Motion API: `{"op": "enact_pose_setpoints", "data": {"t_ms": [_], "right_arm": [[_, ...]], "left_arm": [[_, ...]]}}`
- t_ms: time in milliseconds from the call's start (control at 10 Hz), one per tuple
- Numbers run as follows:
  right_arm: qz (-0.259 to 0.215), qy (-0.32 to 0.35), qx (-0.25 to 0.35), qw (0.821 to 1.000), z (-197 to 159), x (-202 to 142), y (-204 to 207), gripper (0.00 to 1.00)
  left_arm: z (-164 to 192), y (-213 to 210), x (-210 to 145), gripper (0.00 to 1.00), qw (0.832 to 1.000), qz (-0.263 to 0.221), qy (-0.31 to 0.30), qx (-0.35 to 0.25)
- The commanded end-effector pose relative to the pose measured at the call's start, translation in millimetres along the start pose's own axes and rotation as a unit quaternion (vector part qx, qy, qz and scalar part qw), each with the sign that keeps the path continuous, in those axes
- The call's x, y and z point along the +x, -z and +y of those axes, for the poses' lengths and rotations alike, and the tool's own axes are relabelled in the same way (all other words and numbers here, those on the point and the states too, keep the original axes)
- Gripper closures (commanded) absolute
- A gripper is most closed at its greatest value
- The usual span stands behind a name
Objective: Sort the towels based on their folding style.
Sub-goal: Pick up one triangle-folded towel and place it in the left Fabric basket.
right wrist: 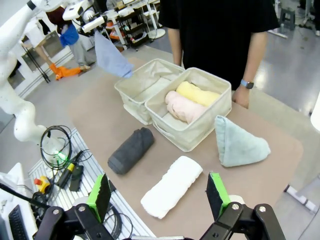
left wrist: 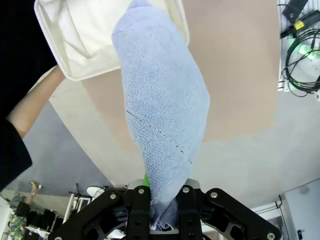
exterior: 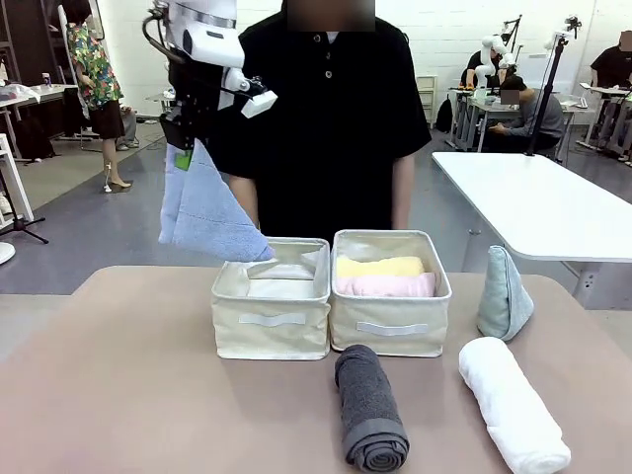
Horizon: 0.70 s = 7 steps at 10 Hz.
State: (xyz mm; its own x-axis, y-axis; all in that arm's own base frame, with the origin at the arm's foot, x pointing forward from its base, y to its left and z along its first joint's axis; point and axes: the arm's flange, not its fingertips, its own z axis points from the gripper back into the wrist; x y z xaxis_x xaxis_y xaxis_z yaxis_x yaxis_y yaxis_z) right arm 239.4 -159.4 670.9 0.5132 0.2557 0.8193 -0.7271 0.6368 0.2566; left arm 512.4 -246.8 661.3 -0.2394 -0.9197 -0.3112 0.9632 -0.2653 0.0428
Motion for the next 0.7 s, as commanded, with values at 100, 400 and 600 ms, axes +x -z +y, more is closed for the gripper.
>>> {"op": "enact_pose_setpoints", "data": {"t_ms": [100, 400, 600], "right_arm": [[0.003, 0.003, 0.001, 1.000, -1.1, 1.1, 0.9, 0.00], [0.003, 0.003, 0.001, 1.000, -1.1, 1.1, 0.9, 0.00], [0.003, 0.003, 0.001, 1.000, -1.1, 1.1, 0.9, 0.00]], "left_arm": [[42.5, -0.3, 18.0, 0.84, 0.999, 0.014, 0.047, 0.010], [72.7, 18.3, 44.0, 0.84, 0.997, -0.016, 0.075, 0.003], [85.3, 38.3, 55.3, 0.84, 0.996, -0.029, 0.081, -0.009]]}}
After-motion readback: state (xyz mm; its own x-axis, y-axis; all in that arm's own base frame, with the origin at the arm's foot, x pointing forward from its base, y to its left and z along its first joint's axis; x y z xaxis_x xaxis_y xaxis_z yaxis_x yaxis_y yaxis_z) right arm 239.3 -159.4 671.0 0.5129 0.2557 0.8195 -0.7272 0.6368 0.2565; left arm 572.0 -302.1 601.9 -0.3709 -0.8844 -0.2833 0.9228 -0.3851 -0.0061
